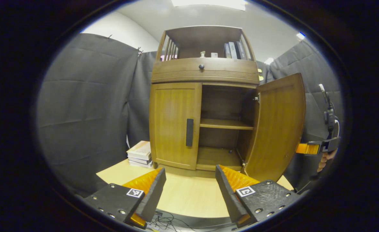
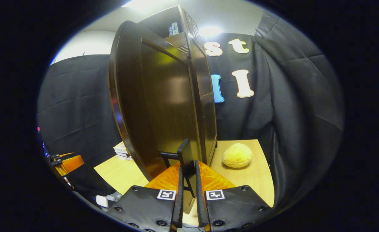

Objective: Open the right door of the double-door shoe cabinet with the right hand, and open the left door with the left hand.

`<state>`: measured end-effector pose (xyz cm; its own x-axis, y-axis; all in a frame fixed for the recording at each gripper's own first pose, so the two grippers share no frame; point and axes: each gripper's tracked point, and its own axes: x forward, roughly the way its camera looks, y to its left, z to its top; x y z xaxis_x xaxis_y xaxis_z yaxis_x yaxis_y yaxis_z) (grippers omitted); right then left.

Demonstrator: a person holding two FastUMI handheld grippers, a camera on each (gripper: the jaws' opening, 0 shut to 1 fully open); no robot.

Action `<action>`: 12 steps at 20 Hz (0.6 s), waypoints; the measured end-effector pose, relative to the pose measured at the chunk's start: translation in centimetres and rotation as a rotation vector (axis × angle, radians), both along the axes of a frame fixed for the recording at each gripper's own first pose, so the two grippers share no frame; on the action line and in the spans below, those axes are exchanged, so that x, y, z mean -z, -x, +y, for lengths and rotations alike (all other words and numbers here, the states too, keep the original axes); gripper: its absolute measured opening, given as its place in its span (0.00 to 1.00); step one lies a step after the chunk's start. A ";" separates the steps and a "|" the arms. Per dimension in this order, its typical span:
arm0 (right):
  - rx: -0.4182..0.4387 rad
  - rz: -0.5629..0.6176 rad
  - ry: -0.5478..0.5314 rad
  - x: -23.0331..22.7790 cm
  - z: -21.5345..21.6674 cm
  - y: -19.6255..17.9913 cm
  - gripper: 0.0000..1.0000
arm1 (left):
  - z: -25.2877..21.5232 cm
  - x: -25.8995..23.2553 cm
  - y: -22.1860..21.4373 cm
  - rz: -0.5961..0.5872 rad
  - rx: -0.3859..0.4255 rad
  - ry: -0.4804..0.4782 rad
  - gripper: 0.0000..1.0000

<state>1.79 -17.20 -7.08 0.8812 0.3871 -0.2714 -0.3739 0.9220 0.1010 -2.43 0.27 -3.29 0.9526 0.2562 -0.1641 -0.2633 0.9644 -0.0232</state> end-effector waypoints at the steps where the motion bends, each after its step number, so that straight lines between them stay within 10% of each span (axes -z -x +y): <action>1: 0.016 0.008 -0.003 0.1 -0.2 0.4 0.16 | -0.1 0.0 -0.2 -0.008 -0.002 0.007 0.89; 12: 0.281 -0.038 0.074 -1.3 0.7 7.6 0.16 | -0.3 -0.3 -0.6 -0.020 0.082 0.014 0.89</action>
<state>-5.77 -16.53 -5.78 0.9612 0.1069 -0.2544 -0.1052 0.9942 0.0202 -1.80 -0.04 -2.99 0.9734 0.1748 -0.1481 -0.1826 0.9823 -0.0409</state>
